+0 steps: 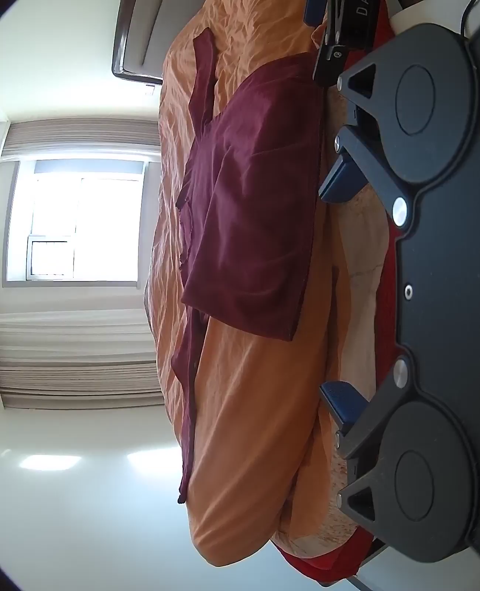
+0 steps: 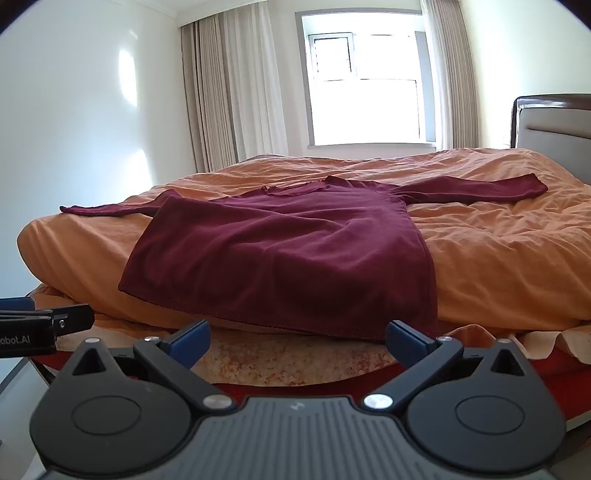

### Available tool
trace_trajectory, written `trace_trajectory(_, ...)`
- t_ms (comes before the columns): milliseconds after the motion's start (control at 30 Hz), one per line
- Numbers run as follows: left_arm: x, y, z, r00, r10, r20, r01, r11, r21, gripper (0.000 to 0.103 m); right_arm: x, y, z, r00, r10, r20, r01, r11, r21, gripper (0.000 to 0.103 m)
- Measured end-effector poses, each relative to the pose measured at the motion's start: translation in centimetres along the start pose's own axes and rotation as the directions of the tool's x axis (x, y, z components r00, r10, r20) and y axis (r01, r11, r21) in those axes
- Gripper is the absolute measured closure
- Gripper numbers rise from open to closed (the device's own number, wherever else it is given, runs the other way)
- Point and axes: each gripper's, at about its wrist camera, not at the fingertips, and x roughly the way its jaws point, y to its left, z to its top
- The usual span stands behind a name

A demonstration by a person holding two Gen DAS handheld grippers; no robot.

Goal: Fold small clothes

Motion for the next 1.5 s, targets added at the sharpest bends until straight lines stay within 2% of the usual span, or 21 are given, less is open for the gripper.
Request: trace_trajectory(1500,-0.22,0.15,-0.05,1.000,0.001,0.003,-0.001,1.000,-0.015,0.001,0.15,0.12,-0.06,1.000,-0.002,0.006,0.002,1.000,0.000,0.000)
